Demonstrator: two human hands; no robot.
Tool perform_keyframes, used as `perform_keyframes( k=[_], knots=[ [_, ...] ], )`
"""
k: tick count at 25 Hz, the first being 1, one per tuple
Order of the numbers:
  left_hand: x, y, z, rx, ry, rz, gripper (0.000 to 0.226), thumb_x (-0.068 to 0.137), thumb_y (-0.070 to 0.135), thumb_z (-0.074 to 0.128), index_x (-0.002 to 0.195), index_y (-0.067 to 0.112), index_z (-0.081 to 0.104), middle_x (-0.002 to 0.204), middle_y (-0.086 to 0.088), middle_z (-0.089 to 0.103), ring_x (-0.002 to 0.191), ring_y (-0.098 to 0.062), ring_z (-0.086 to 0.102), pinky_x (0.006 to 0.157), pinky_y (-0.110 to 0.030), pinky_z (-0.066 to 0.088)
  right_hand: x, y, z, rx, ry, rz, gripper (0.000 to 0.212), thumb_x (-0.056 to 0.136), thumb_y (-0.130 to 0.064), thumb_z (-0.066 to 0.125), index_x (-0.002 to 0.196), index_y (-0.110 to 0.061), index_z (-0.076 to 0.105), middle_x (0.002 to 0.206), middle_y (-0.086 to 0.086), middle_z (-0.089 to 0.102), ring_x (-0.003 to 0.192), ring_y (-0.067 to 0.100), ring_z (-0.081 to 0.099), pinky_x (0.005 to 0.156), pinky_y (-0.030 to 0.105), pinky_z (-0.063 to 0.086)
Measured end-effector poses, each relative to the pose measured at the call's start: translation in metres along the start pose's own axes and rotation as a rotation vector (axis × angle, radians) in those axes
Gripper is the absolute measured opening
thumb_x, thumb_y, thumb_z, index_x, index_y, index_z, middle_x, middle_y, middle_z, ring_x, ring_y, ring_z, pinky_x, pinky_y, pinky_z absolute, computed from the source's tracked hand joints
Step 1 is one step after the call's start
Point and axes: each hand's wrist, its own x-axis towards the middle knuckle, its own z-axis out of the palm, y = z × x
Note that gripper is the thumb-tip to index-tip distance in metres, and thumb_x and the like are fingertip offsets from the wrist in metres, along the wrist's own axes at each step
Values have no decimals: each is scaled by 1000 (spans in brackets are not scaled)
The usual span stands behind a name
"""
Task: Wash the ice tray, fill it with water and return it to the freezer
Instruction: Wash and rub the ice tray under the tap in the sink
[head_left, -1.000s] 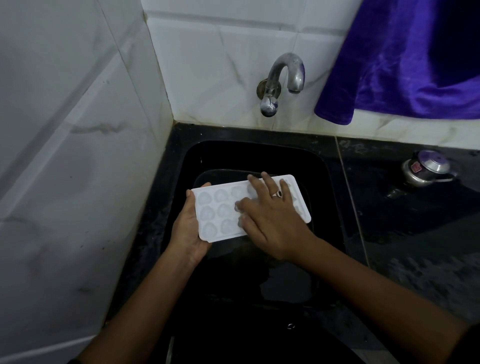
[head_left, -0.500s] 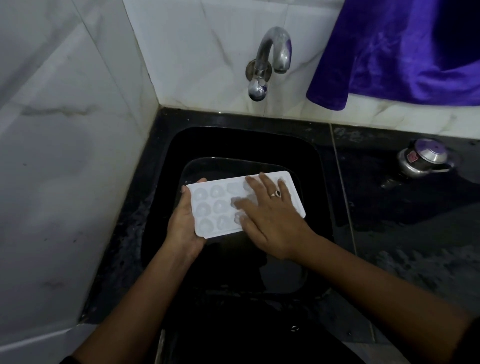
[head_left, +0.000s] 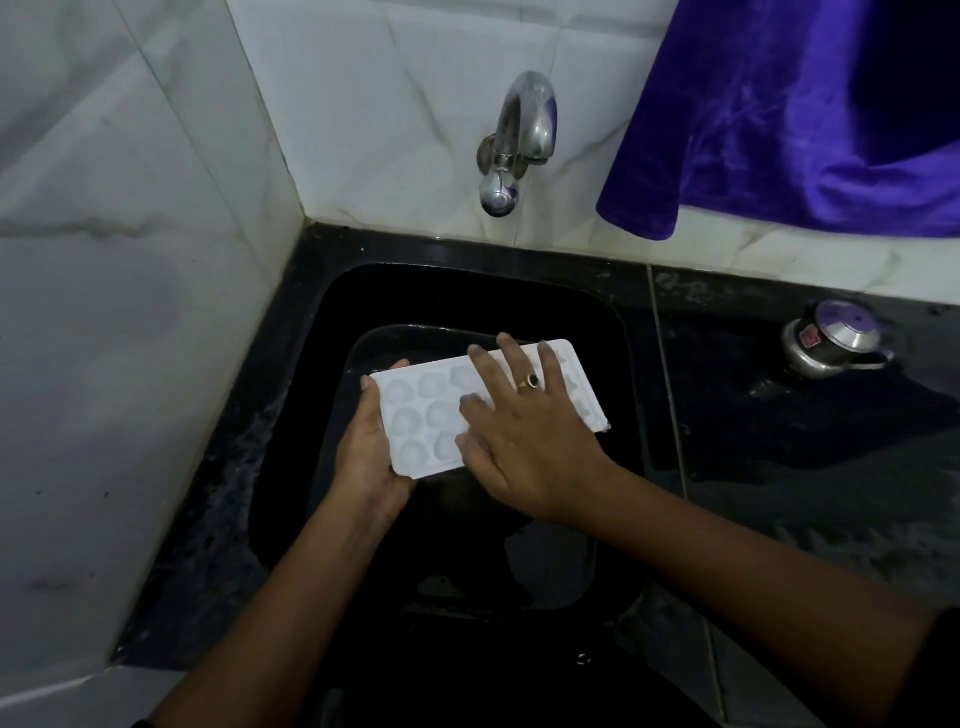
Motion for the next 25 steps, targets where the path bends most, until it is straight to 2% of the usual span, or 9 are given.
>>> perform_keyframes(
  k=[2,3,6,10,12,14,17,21,25],
  knots=[
    [-2,3,-1,-16,-1,-6,55,107,59,36,138,25,65,129,-13,74,112,-35,73,86,-51,62,-9,15,1,170,-62,-27,50,106,-51,28,145,-31,53,171,13,17,159,37,3,125,64,2],
    [-2,1,-2,-4,-1,-7,54,107,59,36,136,25,66,129,-13,74,112,-36,73,86,-52,62,-10,22,1,198,-64,-41,48,107,-50,28,146,-35,51,172,11,14,160,35,0,126,61,-1],
    [-3,-6,-1,25,8,0,53,108,58,36,137,25,66,133,-14,72,121,-39,69,96,-55,57,-2,17,2,231,-47,37,48,104,-49,26,129,-31,63,171,12,19,159,35,1,125,62,1],
    [-4,8,0,22,-7,20,55,108,58,33,140,25,63,128,-13,75,110,-34,74,83,-49,63,-6,15,9,187,-5,-25,49,105,-47,30,144,-30,54,169,15,22,159,38,6,125,64,4],
    [-2,8,1,42,-24,20,53,108,58,32,136,26,64,126,-12,75,105,-31,77,80,-48,64,-3,15,7,199,18,43,45,105,-46,29,136,-30,58,168,16,24,159,40,7,124,65,6],
    [0,5,2,50,-40,10,54,108,59,33,139,26,63,133,-13,72,114,-34,73,85,-50,61,-2,5,8,204,15,68,43,104,-46,31,126,-22,60,168,17,25,158,40,8,123,66,10],
    [1,9,2,36,-55,3,54,108,59,33,140,26,62,130,-13,74,109,-33,75,78,-49,64,-10,10,11,170,22,3,46,105,-45,31,140,-26,55,168,16,24,158,39,8,124,65,6],
    [2,0,4,53,-57,-34,55,107,61,37,140,27,64,135,-14,71,121,-37,70,93,-55,57,-7,8,8,184,13,112,43,104,-47,27,123,-24,58,168,17,24,158,39,7,124,64,8],
    [2,5,2,55,-60,-35,53,106,60,36,135,28,66,130,-13,74,116,-36,72,90,-53,59,-19,10,15,155,29,48,48,105,-47,29,141,-27,54,168,15,23,158,39,8,124,65,7]
  ],
)
